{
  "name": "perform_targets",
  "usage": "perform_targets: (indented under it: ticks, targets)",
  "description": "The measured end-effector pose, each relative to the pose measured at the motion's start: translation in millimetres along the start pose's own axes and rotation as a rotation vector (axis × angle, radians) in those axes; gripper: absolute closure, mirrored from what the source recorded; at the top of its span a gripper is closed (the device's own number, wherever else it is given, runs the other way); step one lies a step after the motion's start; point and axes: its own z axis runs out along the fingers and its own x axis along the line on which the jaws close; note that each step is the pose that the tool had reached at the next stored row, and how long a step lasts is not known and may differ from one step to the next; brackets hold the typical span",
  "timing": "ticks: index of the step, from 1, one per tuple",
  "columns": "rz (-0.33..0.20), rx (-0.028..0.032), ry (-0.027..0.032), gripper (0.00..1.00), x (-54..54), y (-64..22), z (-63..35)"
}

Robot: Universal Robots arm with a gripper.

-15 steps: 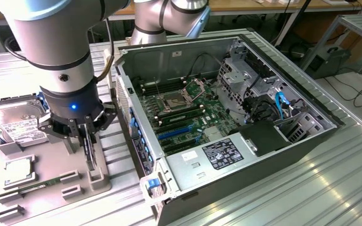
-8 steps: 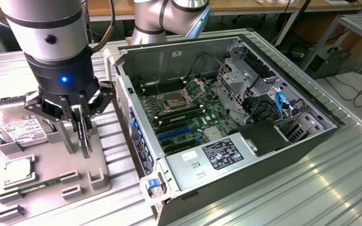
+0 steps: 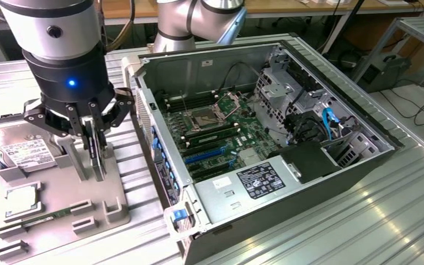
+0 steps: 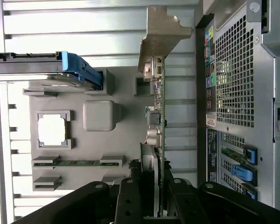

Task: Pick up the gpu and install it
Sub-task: 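Pick up the gpu and move the gpu toward the slot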

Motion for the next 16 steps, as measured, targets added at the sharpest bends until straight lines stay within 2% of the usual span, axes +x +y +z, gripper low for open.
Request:
perform_targets:
  ticks: [16]
  targets:
    - [0.0, 0.0, 0.0008, 0.73, 0.1, 0.5, -16.5]
